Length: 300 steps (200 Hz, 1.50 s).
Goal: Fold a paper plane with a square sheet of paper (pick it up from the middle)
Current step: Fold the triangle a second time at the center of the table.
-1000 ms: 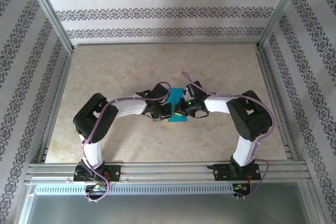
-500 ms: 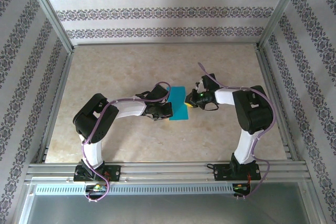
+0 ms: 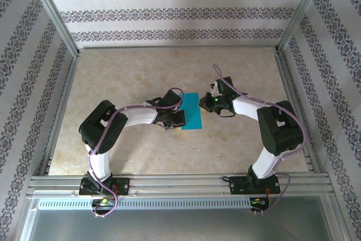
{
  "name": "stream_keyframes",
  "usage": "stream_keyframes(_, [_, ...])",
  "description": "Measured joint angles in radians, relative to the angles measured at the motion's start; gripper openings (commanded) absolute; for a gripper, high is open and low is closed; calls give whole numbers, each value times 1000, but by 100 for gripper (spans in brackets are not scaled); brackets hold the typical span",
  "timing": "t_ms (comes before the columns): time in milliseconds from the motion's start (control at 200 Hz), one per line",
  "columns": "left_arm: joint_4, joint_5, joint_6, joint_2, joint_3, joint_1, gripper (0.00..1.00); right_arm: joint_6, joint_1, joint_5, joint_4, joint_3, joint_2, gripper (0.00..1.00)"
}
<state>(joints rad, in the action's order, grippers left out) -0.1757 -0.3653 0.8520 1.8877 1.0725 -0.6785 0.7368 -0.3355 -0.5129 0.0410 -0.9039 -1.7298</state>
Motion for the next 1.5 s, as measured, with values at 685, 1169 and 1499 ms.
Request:
stream_keyframes(685, [-14, -25, -31, 19, 31, 6, 0, 15, 77, -13, 25, -50, -131, 1])
stream_keyframes(1169, [-46, -64, -51, -8, 69, 6, 11, 16, -31, -2, 30, -15, -7, 1])
stream_keyframes(1499, [-10, -80, -27, 44, 105, 6, 10, 23, -49, -19, 19, -14, -87, 1])
